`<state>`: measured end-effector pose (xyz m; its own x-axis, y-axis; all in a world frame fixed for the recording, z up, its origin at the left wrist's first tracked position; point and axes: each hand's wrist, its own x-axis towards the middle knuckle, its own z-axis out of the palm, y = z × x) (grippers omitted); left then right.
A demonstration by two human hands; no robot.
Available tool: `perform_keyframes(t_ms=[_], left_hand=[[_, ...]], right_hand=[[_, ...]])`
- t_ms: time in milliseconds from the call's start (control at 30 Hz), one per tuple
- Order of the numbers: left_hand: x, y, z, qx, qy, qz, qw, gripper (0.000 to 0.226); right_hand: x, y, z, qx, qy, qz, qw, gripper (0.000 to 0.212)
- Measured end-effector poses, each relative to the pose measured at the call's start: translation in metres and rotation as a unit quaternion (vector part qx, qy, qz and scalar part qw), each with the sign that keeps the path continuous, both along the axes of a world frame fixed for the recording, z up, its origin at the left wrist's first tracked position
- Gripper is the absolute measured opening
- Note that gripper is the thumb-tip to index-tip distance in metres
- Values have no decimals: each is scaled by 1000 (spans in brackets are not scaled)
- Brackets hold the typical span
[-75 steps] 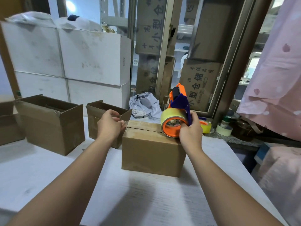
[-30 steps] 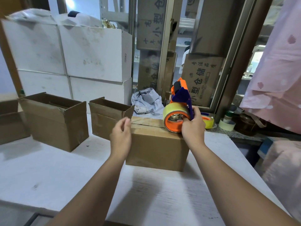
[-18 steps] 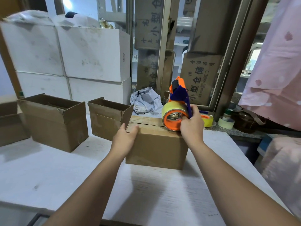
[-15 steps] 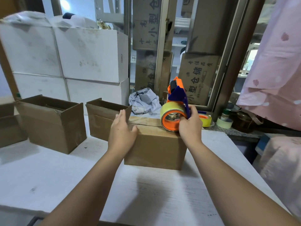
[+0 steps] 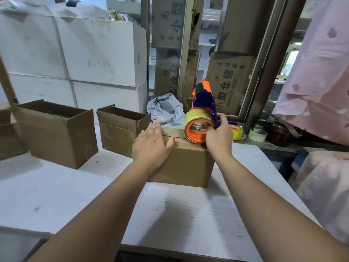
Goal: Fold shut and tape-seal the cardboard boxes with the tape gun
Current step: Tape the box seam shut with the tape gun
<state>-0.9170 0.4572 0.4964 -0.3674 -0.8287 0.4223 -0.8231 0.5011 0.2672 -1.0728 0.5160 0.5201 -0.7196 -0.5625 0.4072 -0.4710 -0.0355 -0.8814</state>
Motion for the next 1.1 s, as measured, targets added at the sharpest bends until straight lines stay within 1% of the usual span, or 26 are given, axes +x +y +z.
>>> perform_keyframes(t_ms=[333,1100], left_hand=[[1,3,2,-3,0,-3,1000,64],[0,2,2,2,-23,1,1000,62]], right_hand=[[3,2,0,5,3,-10,1000,38],[-1,2,0,5,0,7,1000,39]])
